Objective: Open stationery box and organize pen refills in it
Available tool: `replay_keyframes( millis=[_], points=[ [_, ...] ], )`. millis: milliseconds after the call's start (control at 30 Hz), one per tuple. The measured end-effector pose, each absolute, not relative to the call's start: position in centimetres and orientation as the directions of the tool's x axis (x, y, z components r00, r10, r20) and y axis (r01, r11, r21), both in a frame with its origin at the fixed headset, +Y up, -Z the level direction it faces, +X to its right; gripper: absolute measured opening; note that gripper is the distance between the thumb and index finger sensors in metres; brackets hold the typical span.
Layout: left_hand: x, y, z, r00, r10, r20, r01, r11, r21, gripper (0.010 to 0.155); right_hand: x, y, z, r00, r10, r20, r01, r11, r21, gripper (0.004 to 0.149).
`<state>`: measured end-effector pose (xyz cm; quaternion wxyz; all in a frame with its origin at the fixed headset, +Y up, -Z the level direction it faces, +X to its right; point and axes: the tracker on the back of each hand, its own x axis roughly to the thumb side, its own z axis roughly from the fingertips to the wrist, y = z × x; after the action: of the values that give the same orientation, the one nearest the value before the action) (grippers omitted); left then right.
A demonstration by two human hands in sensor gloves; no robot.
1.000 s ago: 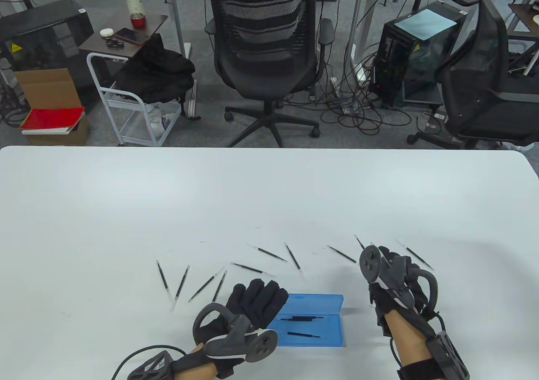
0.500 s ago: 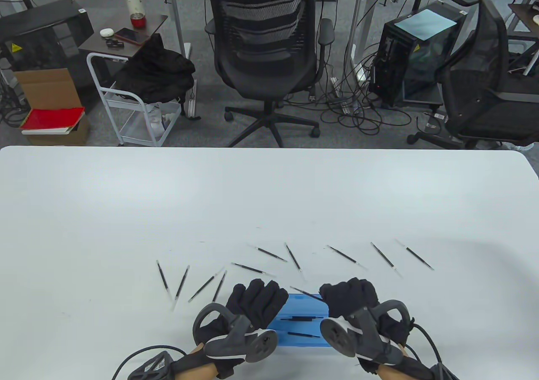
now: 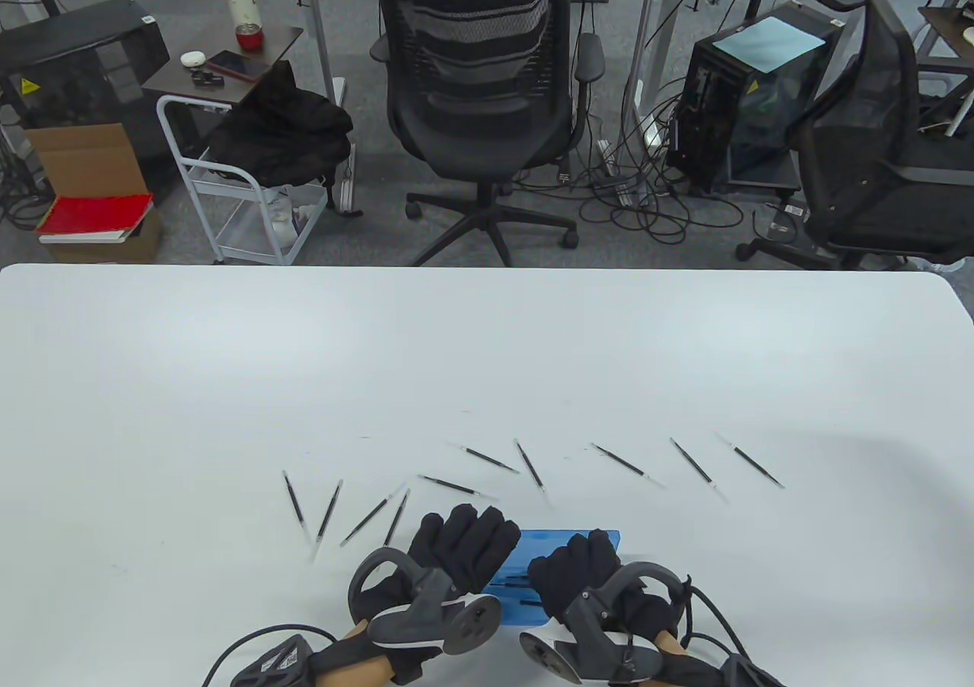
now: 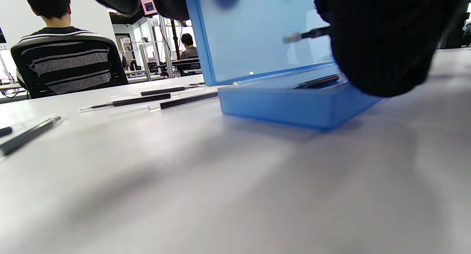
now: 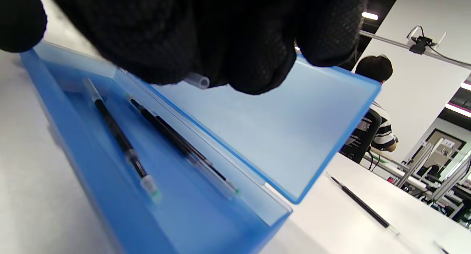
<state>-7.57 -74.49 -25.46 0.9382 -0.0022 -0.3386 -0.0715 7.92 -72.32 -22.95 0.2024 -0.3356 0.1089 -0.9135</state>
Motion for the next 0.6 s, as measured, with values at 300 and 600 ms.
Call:
replay_keyframes(
  millis=[300,600],
  points=[
    [-7.5,-74.5,-25.4,0.759,-0.142,0.636,0.141,0.989,0.054,0.113,6.9,-74.0,-22.3,-0.660,-0.475,0.582,0.325,-0.879,-0.349,0.055],
    [-7.5,-74.5,-25.3,0.759,-0.142,0.636,0.141,0.989,0.053,0.113,6.8,-74.0,-22.5,-0.682,-0.444,0.582,0.312,-0.895,-0.319,0.057]
  ],
)
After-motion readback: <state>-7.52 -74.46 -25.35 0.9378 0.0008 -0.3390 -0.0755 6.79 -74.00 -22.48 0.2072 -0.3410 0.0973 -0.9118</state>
